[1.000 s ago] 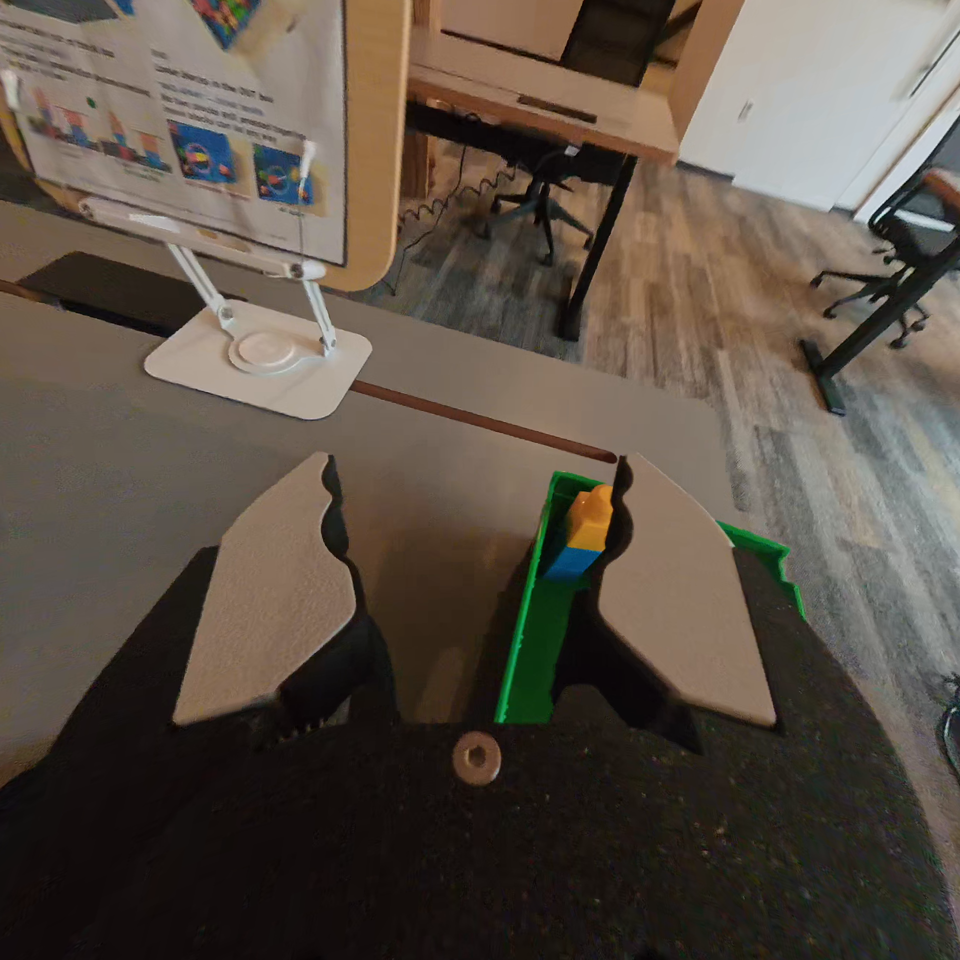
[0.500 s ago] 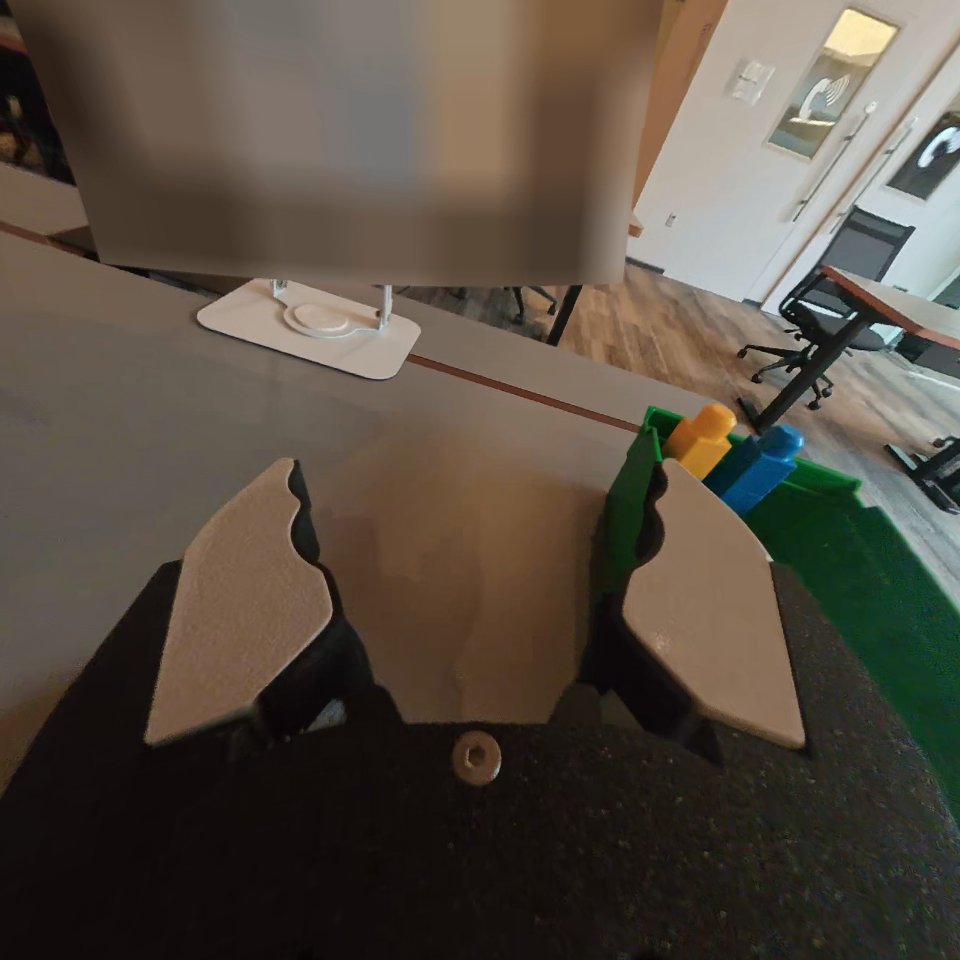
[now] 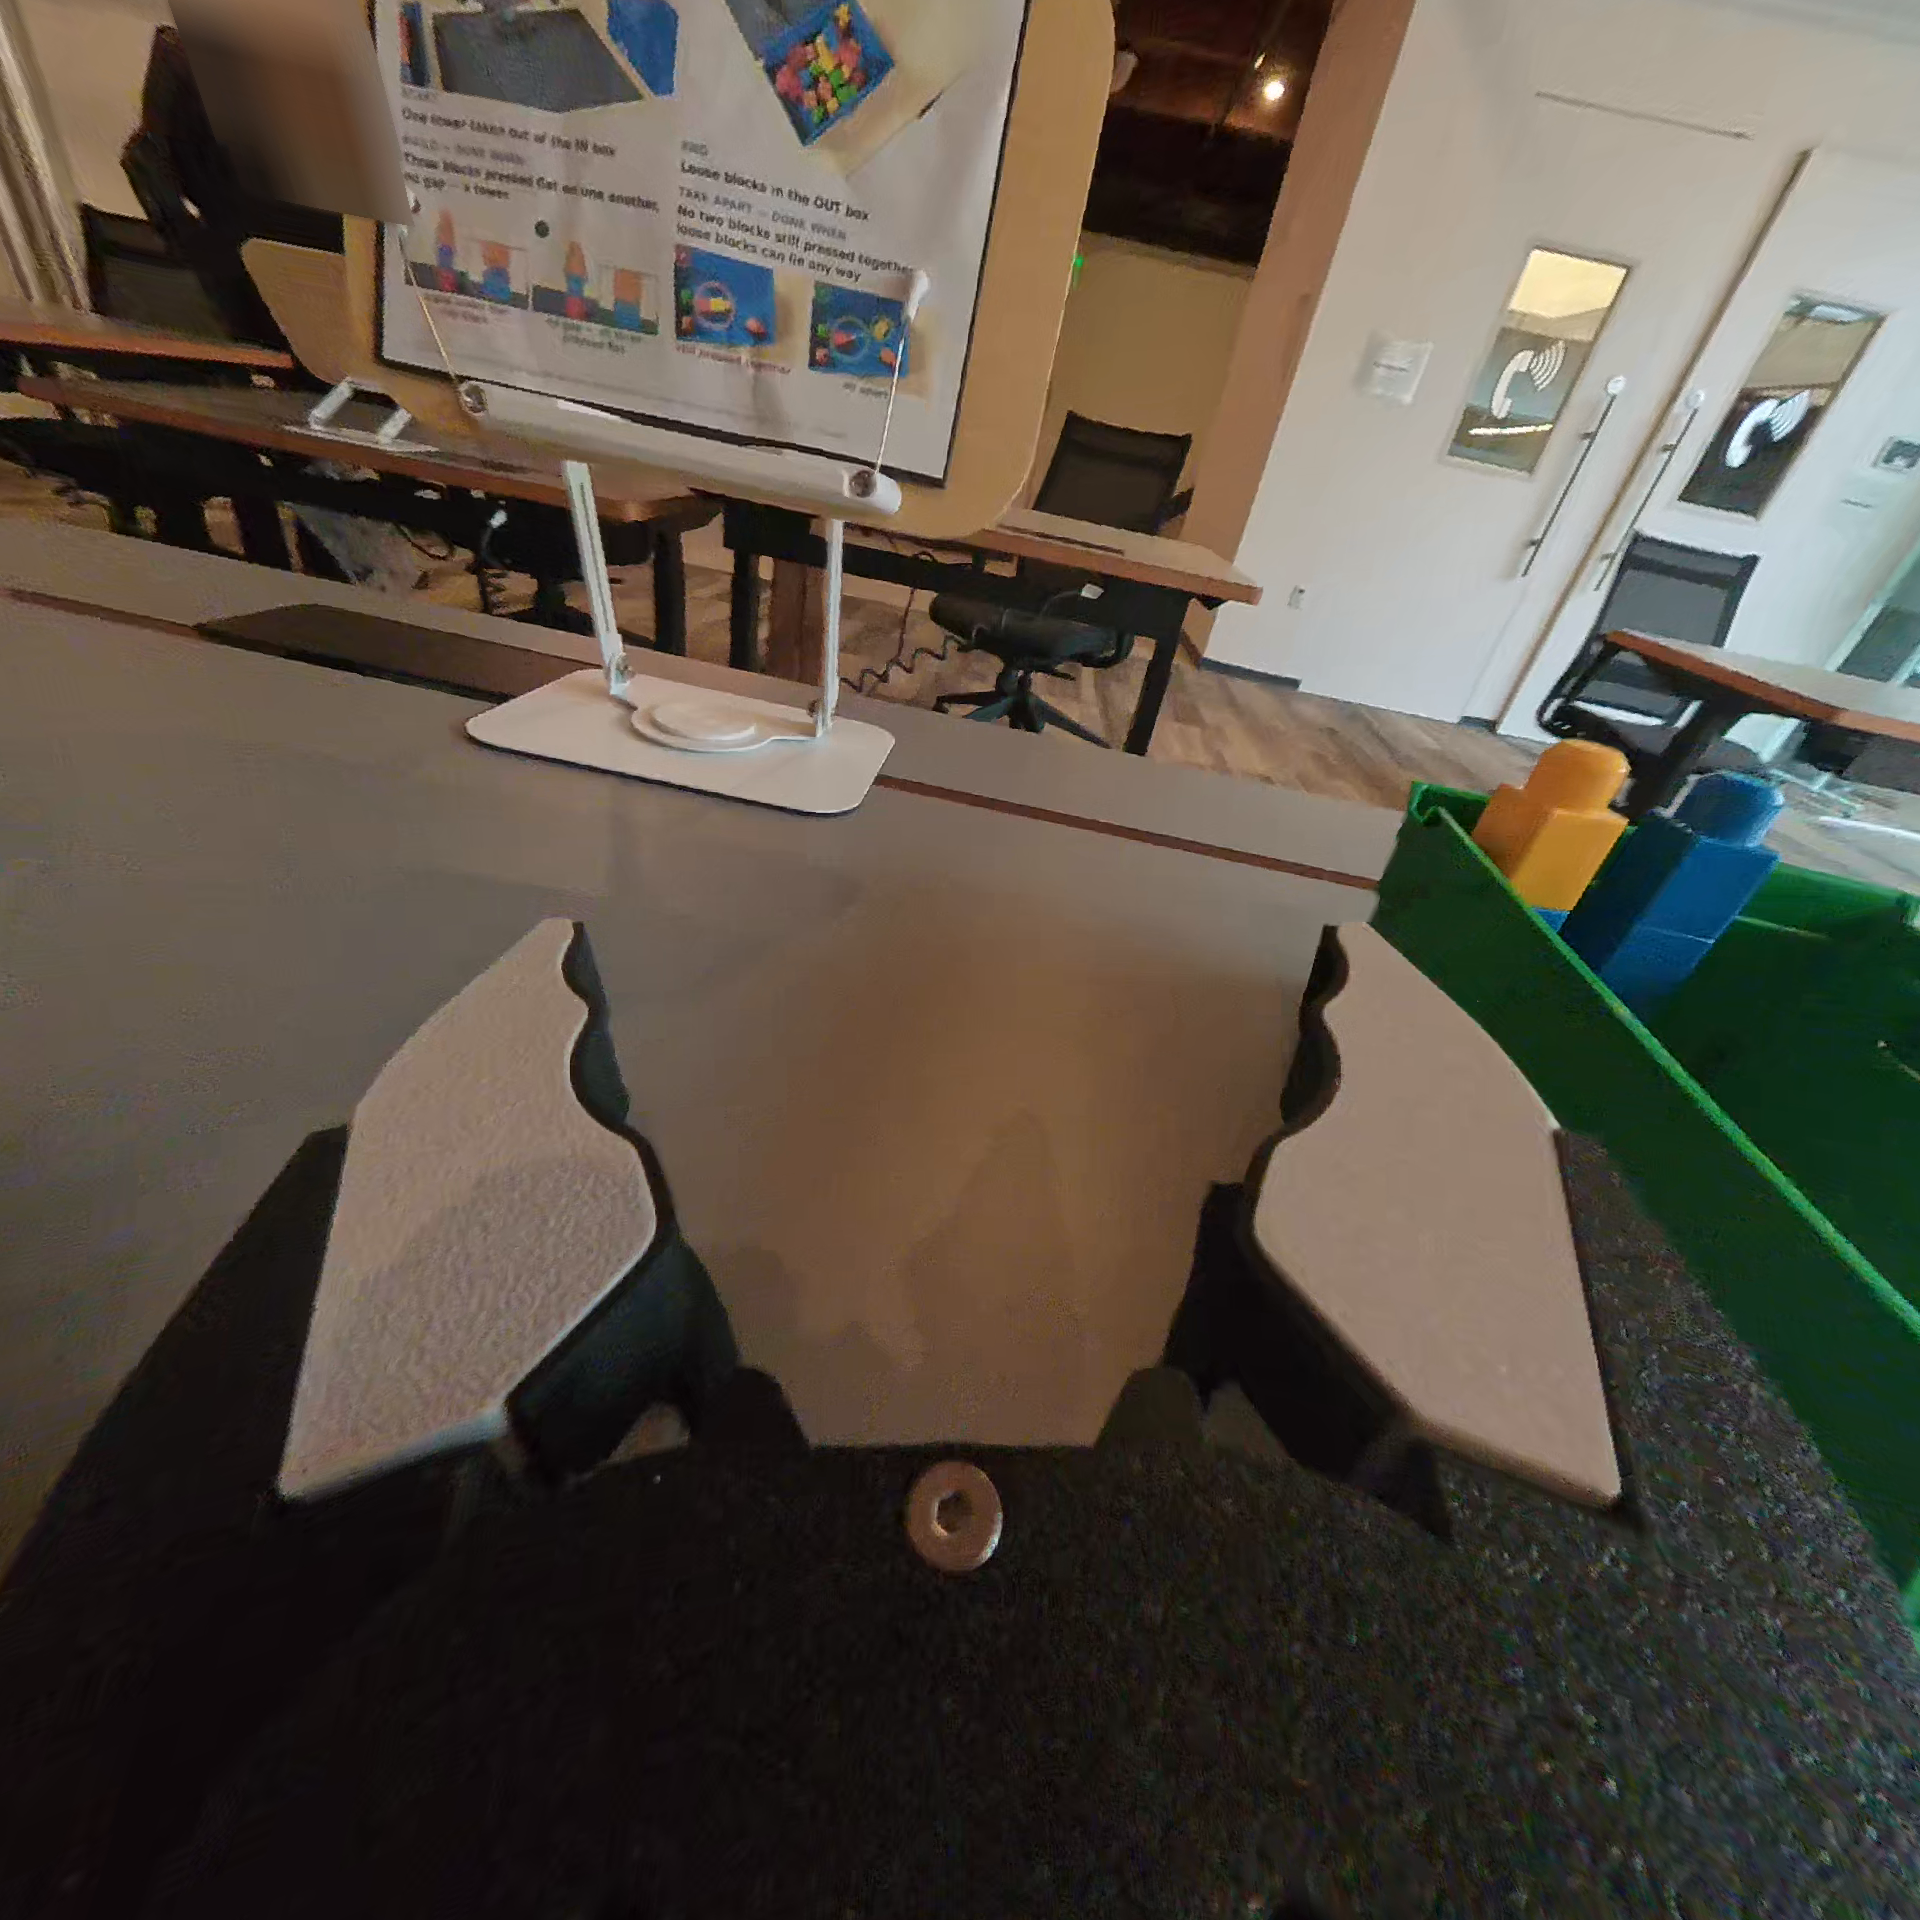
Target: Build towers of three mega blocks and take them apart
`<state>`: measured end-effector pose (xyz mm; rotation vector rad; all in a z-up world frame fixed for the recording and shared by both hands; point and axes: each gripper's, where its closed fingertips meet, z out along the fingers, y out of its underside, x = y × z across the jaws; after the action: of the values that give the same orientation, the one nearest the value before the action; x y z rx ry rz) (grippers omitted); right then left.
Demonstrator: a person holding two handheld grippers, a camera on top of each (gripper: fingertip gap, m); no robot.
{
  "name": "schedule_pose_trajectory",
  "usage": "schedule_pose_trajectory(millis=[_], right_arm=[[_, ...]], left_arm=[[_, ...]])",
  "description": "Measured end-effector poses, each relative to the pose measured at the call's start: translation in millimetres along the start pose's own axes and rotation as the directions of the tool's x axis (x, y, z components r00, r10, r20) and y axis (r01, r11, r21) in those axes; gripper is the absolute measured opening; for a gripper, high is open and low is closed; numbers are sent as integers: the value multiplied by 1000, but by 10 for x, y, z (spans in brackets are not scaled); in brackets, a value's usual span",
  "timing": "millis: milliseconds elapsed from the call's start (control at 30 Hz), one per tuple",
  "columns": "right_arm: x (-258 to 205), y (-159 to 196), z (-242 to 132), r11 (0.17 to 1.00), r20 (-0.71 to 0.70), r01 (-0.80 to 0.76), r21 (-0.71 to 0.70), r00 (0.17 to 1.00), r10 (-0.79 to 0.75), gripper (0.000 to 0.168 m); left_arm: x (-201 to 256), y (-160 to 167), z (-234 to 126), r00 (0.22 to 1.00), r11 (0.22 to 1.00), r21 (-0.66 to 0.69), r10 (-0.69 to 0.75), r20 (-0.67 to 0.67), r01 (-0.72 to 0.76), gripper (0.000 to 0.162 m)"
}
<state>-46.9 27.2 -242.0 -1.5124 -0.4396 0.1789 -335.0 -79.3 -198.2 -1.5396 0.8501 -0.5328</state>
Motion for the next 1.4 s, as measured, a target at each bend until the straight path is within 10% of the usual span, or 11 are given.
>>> schedule_pose_trajectory(millis=[267,533,933,1400], right_arm=[[-65,68,18,999,47,-14,-34,999,16,122],[-81,55,-1,999,64,-21,-29,998,23,119],[-113,49,-7,1000,89,-19,-21,996,21,116],[-138,60,-2,1000,101,-6,-25,995,9,111]], left_arm=[[-940,240,-1316,883,899,-349,-80,463,265,57],[-1611,1116,-2181,713,571,-515,-190,675,640,43],[-1794,1872,-2371,630,268,-571,-270,728,776,43],[-1803,1988,-2389,676,301,-608,-240,697,734,34]])
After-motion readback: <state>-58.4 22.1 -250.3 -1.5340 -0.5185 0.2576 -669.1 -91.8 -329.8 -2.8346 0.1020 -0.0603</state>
